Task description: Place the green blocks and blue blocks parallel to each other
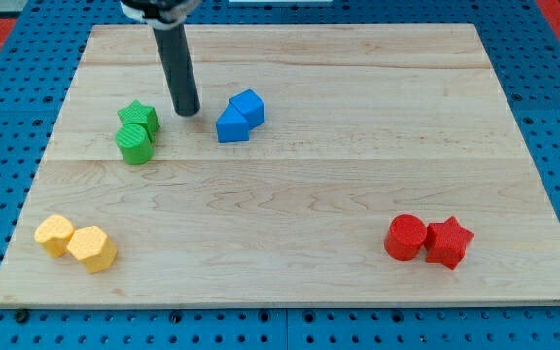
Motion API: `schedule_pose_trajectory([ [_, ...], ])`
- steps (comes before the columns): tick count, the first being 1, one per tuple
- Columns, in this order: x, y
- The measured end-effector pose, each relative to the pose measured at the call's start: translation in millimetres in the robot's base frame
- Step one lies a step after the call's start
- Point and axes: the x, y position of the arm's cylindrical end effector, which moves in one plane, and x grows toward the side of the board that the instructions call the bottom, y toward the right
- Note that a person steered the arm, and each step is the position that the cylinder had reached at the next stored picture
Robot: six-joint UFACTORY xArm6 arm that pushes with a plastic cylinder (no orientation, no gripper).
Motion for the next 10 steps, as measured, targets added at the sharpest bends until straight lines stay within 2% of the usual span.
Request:
schedule_pose_trajectory([
  [1,5,-3],
  [3,4,-81],
  [4,5,-55],
  [5,29,-13],
  [6,85,-34],
  [8,59,-54],
  [9,43,-36],
  [10,36,13],
])
